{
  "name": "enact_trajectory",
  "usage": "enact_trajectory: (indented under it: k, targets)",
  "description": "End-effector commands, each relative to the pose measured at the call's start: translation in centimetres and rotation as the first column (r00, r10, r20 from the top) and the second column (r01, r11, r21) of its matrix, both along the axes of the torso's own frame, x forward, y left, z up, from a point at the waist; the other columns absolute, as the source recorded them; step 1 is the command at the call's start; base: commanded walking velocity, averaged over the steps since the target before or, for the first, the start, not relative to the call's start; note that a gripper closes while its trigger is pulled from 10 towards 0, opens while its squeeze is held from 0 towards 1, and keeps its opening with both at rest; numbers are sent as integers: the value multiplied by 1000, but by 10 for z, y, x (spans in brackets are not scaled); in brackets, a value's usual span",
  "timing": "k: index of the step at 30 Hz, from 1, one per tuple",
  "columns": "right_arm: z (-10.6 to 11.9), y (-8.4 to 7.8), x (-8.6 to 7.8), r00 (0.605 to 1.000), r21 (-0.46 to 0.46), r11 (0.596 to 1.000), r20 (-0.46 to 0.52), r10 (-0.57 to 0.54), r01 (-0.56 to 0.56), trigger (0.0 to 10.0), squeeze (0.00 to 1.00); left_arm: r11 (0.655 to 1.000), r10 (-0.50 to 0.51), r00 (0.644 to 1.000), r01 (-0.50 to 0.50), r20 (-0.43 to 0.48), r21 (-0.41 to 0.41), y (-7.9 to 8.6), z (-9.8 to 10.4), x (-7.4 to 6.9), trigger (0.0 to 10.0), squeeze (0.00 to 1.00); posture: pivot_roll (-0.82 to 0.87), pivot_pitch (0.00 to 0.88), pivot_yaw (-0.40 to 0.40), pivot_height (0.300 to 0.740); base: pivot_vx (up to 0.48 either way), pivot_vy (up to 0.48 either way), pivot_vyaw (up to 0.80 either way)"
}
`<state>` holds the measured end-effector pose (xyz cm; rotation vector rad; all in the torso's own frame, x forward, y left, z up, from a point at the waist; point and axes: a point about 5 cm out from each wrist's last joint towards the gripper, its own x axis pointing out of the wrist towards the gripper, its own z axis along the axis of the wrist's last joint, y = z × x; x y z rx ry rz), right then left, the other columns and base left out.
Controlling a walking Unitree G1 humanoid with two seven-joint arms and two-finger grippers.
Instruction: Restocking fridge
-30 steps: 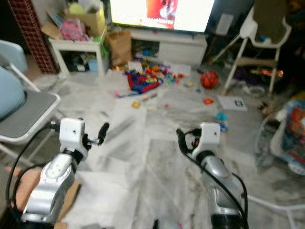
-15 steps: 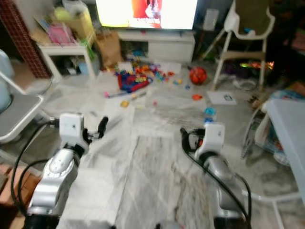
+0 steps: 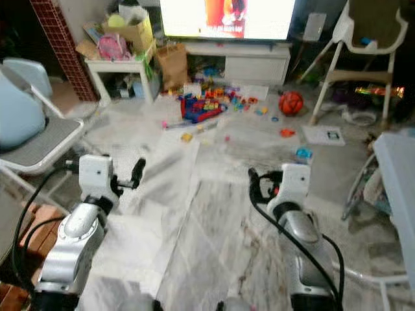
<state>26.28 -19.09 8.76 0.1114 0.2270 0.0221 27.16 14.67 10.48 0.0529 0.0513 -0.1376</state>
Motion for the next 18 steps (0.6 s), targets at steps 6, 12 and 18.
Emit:
enact_trajectory:
  k: [6,12,18]
  targets:
    - [6,2,3,1000,-5,1000,23,10,-10,10000,0,1000,6,1000,-6,-1,-2,2,1,2,10000,0,-44,0,-8,740,0,0,0]
    - [6,2,3,1000,-4,1000,22,7,-7,10000,0,1000,7,1000,-7,3,3,1,1,2,10000,0,-44,0,-8,740,0,0,0]
    - [6,3,4,1000,-1,1000,22,7,-7,10000,0,1000,7,1000,-7,0,27,1,1,3,10000,0,-44,0,-6,740,0,0,0]
